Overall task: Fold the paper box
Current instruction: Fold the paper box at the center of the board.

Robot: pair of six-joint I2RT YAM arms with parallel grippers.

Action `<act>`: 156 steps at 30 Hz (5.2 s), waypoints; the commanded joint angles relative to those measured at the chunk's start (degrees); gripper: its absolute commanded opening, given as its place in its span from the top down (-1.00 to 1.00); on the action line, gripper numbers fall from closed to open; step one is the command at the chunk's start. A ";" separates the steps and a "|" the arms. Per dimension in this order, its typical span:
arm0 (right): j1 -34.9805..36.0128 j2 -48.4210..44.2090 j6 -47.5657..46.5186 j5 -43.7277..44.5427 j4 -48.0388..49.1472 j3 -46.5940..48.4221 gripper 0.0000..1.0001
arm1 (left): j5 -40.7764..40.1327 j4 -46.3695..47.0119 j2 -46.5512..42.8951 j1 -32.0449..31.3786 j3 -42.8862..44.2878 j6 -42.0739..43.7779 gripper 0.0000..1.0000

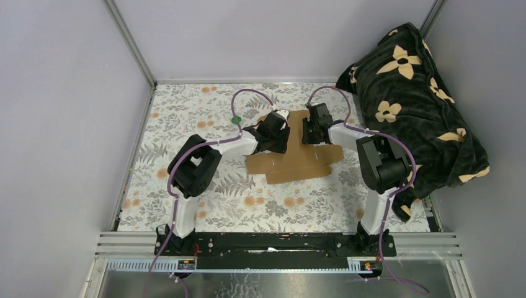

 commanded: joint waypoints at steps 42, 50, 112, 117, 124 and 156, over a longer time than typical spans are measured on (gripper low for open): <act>1.23 3.99 0.73 0.17 -15.31 -4.01 0.44 | -5.62 -6.27 6.59 1.07 4.99 -0.02 0.14; 1.24 3.99 1.11 3.01 -19.14 -0.33 0.37 | -4.31 -6.55 6.15 3.00 5.78 0.34 0.14; 0.98 -12.35 0.60 -4.71 -31.75 19.93 -0.15 | 2.91 -11.57 -16.99 12.72 1.25 -1.51 0.07; 0.98 -23.71 6.40 -3.24 -26.94 2.19 -0.03 | 3.49 -8.36 -23.54 12.77 -11.25 -5.27 0.55; 0.98 -30.08 11.93 0.50 -24.65 -13.00 0.35 | 2.16 -7.03 -25.79 12.73 -20.43 -7.81 0.82; 0.98 -21.26 14.51 7.79 -15.41 -19.39 0.31 | 0.02 -1.30 -15.20 12.72 -21.99 -7.83 0.78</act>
